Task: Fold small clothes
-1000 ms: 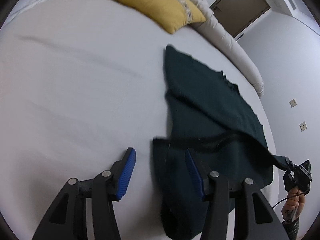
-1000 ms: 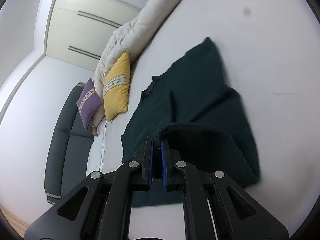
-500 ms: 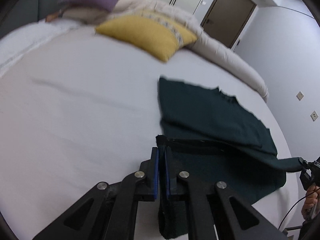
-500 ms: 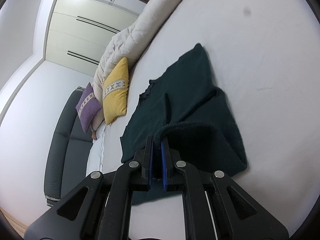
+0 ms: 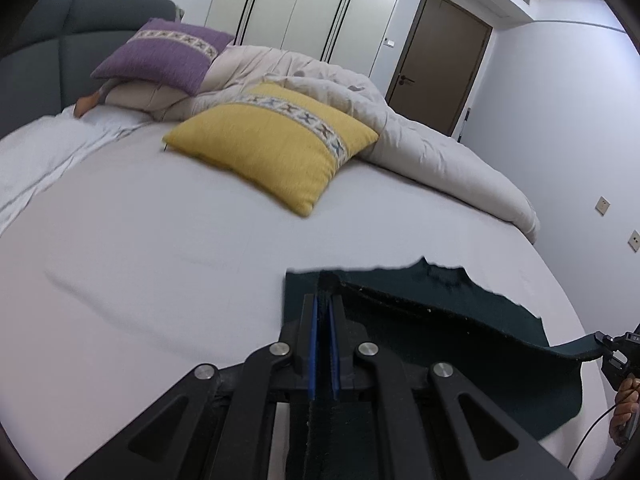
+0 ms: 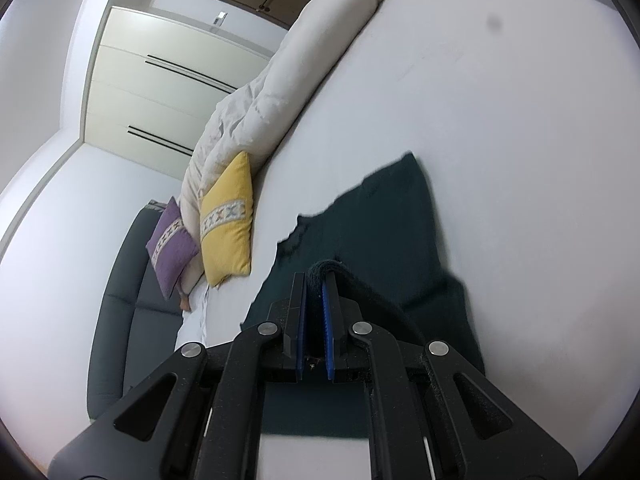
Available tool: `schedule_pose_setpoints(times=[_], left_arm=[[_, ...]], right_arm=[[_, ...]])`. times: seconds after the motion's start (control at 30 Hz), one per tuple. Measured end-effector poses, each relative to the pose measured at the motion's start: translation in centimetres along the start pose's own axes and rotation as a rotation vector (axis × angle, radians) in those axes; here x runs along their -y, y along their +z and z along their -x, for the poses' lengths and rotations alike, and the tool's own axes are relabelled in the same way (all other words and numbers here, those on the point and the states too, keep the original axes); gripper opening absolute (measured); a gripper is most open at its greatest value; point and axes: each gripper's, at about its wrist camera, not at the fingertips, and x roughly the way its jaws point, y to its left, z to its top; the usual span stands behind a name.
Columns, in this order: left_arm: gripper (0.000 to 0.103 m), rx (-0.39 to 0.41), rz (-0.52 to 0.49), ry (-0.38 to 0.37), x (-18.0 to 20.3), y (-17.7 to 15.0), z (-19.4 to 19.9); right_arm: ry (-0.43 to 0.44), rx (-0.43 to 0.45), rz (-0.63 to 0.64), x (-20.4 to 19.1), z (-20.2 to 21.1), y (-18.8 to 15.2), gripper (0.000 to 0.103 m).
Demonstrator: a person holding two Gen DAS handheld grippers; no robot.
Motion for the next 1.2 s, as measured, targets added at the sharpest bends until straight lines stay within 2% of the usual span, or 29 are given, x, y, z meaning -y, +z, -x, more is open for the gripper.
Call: schedule_pose_setpoints(times=[0.23,0.47,0.53,0.57,0.6,0.63,0.67,0.7,0.73,0.83,1.03,1.1,1.2], left_arm=[[0.006,-0.041,0.003,0.05,0.4,3.1,-6.5],[0.008,-0.125,0.039,0.101,-1.0,3.6,-14.6],[0.01,-0.172,0.05,0.124,-1.4,3.1,-17.4],[0.014,-0.179,0.063,0.123,-1.6,3.0,-18.5],[0.029,-0.185,0.07,0.112,-1.6,2.9,-19.3],[0.037,-0.186,0.078,0.102,-1.7,2.9,-19.5],[0.051,-0.179,0.085,0.097,-1.8,2.9,-19.4],[0.057,-0.159,0.09,0.095,-1.9,2.9,-18.9],[0.058,-0.136,0.095,0.095,-2.1,2.9,-18.2],[0.058,-0.108,0.107,0.066,-2.7,2.6,-16.2],[0.061,-0.104,0.095,0.071,-3.6,-0.2,-11.1],[0.062,-0.108,0.088,0.08,-3.8,-1.8,-9.5],[0.062,-0.145,0.064,0.09,-3.8,-4.2,-8.3]], right_arm=[[-0.063,-0.001,-0.03,0.3,-5.6,4.3,0.006],[-0.102,0.013,-0.106,2.8,-12.3,8.3,0.006],[-0.134,0.003,-0.11,3.5,-14.1,8.8,0.01],[-0.172,0.021,-0.117,4.0,-14.8,9.1,0.01],[-0.193,0.04,-0.13,4.7,-15.0,9.2,0.013],[-0.199,0.047,-0.139,5.1,-15.0,9.3,0.021],[-0.215,0.059,-0.152,5.7,-14.9,9.3,0.029],[-0.215,0.071,-0.152,6.1,-14.6,9.2,0.04],[-0.205,0.084,-0.133,6.2,-14.2,9.2,0.04],[-0.251,0.09,-0.038,5.0,-13.1,8.9,0.042],[-0.374,-0.014,0.316,-0.1,-12.4,4.7,0.042],[-0.42,-0.039,0.395,-0.9,-12.4,3.0,0.042],[-0.454,-0.069,0.437,-0.9,-12.3,0.9,0.042]])
